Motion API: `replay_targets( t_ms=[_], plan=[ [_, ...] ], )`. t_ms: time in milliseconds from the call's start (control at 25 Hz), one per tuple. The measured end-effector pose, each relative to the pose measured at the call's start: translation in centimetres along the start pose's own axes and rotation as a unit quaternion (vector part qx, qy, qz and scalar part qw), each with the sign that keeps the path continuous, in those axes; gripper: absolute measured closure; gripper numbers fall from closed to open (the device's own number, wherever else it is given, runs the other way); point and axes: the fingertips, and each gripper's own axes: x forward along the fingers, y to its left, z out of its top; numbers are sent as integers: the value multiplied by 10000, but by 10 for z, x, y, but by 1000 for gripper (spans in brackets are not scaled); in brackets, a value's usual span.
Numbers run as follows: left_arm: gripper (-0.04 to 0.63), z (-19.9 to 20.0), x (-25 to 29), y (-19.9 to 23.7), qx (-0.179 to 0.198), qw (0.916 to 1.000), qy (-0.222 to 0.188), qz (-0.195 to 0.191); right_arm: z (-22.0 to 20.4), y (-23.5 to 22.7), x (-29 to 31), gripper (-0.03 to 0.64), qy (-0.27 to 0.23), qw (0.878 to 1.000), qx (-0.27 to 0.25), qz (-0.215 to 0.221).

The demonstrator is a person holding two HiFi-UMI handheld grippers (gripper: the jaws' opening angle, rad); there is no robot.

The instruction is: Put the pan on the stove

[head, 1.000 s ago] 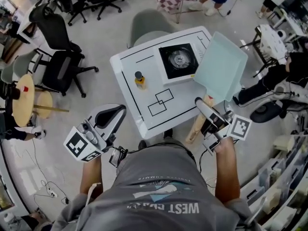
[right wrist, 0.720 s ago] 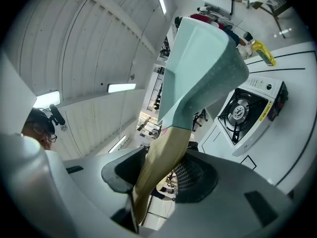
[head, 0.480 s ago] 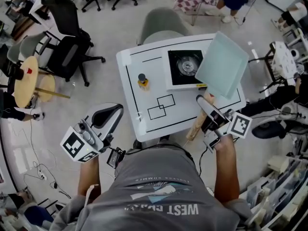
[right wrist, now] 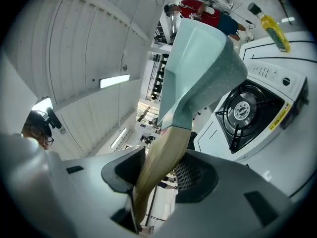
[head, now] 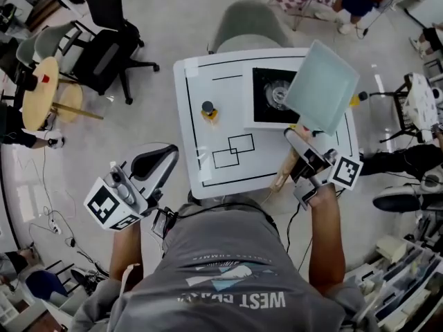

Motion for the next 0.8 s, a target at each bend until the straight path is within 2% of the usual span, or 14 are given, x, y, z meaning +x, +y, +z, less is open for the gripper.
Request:
replay_targets(
  t_ms=[320, 800],
  plan=[
    [594, -14, 3, 8, -108, 9994, 211, 266, 7, -39, 15, 431, 303, 9994, 169, -86],
    [594, -25, -4, 10, -172, 9978, 329, 543, -8, -90, 32, 431, 694, 9965, 416, -209]
  ],
)
